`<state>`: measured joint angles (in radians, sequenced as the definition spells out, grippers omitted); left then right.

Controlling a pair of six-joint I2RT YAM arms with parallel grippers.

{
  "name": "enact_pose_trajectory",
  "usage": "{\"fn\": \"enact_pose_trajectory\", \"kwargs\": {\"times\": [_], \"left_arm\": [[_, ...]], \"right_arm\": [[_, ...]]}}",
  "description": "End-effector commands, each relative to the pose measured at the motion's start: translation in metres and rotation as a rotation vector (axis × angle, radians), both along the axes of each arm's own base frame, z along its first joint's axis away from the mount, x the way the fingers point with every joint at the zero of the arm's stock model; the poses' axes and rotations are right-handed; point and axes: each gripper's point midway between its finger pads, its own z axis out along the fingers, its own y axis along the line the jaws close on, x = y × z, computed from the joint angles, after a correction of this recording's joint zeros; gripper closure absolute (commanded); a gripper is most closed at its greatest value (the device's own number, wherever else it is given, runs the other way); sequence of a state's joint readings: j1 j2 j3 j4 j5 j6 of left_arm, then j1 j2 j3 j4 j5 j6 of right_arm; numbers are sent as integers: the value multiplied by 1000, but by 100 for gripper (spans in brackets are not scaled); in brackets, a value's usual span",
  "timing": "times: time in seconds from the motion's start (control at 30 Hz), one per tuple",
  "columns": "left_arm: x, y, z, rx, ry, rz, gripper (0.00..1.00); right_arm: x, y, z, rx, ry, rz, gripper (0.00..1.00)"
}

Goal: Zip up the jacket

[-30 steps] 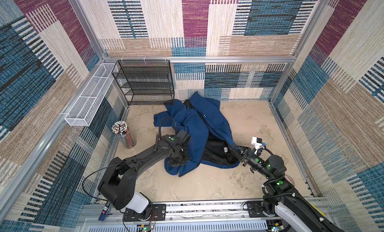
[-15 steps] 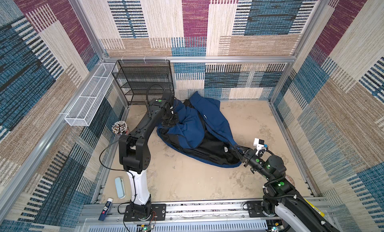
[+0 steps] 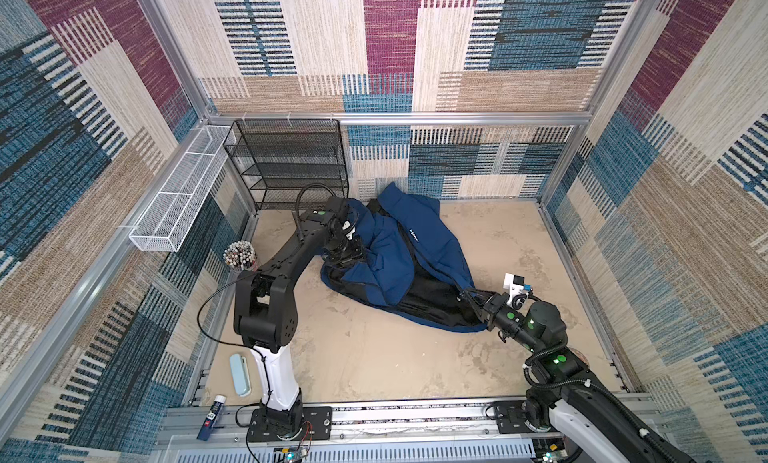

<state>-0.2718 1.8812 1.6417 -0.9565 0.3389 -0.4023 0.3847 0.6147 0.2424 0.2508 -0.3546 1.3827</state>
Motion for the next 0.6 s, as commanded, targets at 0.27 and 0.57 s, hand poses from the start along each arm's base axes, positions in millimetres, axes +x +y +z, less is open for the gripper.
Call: {"fn": "enact_pose_trajectory", "kwargs": {"times": [0.27,0.57], "left_arm": [[-51,29,13,77,-18,12,35],[-104,52,1,118,40,51,29]], "right_arm": [[-1,6,20,13,-81,40,100],[-4,7,21,18,-90,54,100]]}}
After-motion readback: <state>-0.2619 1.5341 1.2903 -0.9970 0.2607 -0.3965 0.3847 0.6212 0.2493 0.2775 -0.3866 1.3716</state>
